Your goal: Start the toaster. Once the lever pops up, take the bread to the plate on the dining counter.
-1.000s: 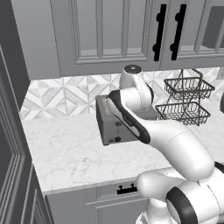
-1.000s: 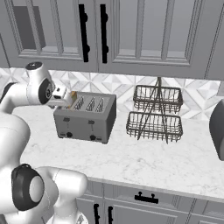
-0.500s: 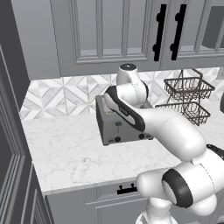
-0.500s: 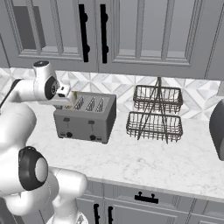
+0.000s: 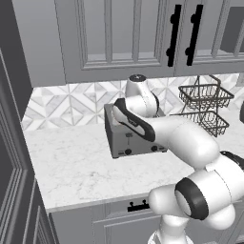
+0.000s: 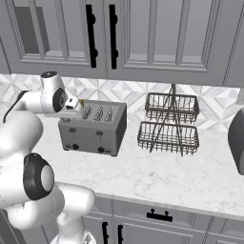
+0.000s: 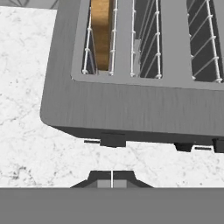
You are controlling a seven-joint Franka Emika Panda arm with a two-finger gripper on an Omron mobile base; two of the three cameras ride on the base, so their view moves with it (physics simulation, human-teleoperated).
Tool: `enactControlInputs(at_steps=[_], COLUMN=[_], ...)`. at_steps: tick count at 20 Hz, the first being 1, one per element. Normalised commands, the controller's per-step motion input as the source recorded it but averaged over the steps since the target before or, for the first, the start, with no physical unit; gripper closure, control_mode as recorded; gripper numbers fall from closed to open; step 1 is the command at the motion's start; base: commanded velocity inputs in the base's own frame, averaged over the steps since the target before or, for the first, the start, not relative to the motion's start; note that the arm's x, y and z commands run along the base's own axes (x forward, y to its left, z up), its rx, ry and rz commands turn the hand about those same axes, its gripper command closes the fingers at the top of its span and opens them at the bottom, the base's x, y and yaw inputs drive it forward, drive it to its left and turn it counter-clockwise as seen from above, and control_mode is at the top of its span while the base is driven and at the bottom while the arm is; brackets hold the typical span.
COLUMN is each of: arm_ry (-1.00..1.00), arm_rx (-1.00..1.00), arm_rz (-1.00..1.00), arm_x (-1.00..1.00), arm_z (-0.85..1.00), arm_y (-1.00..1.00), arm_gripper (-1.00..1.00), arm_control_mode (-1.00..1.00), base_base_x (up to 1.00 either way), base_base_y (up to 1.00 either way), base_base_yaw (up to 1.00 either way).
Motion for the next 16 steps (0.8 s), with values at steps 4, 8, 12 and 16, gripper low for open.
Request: enactControlInputs(at_steps=[4, 8, 12, 16], arm_ry=[0.00, 0.00, 0.00, 0.01], arm_rx=[0.01, 0.01, 0.00, 0.00], arm_rz=[0.00, 0.00, 0.00, 0.00], arm_x=[0.00, 0.04, 0.10, 0.19], arm_z=[-0.23, -0.23, -0.22, -0.22], arm_y=[-0.03, -0.01, 0.00, 0.00], arm_gripper=[1.00, 1.00, 1.00, 1.00], arm_control_mode=[-1.00, -1.00, -1.00, -1.00], base_base_x=[0.00, 0.00, 0.00, 0.00], base_base_y=[0.00, 0.00, 0.00, 0.00], base_base_yaw=[0.00, 0.00, 0.00, 0.00])
